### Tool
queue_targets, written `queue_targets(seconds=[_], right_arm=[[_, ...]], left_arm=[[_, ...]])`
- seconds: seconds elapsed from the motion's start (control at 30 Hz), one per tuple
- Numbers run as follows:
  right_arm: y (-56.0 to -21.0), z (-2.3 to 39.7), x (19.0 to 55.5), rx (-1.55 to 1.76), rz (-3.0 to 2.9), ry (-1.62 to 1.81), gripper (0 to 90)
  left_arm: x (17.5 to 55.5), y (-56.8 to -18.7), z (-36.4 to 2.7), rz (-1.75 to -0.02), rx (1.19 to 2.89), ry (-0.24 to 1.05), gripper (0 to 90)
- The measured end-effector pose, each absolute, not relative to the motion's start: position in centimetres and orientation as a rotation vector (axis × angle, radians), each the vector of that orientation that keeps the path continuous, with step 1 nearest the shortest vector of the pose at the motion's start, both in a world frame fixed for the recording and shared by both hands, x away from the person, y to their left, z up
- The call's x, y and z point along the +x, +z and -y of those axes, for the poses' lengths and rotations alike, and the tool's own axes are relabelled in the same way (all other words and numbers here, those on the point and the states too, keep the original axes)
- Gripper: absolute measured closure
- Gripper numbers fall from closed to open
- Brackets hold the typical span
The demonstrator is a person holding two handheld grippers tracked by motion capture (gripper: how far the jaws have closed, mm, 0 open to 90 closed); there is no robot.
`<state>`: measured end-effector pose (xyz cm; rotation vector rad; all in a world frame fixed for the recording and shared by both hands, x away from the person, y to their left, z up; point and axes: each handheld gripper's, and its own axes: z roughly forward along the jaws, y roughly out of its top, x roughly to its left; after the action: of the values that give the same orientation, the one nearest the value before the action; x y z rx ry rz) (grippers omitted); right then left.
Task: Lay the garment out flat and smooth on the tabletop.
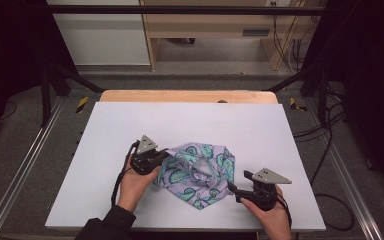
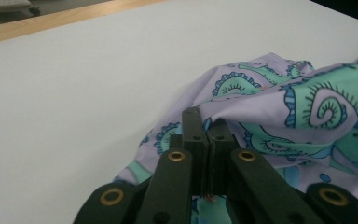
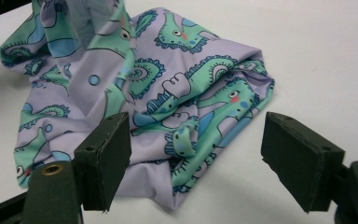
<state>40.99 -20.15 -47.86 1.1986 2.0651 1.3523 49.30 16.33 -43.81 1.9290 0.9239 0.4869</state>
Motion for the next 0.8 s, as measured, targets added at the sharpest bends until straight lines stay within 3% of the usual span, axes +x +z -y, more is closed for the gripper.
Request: queue_targets(seconds=[0.3, 0.8], right_arm=[[-47.4, 17.4, 40.7, 1.137, -2.152, 1.306, 27.0], [-47.5, 12.1, 40.7, 0.941, -2.319, 1.154, 33.4]], left_arm=[[49.6, -45.3, -19.8, -0.981, 1.863, 0.465, 89.5], [48.8, -46.0, -20.9, -0.956, 1.867, 0.478, 89.4]])
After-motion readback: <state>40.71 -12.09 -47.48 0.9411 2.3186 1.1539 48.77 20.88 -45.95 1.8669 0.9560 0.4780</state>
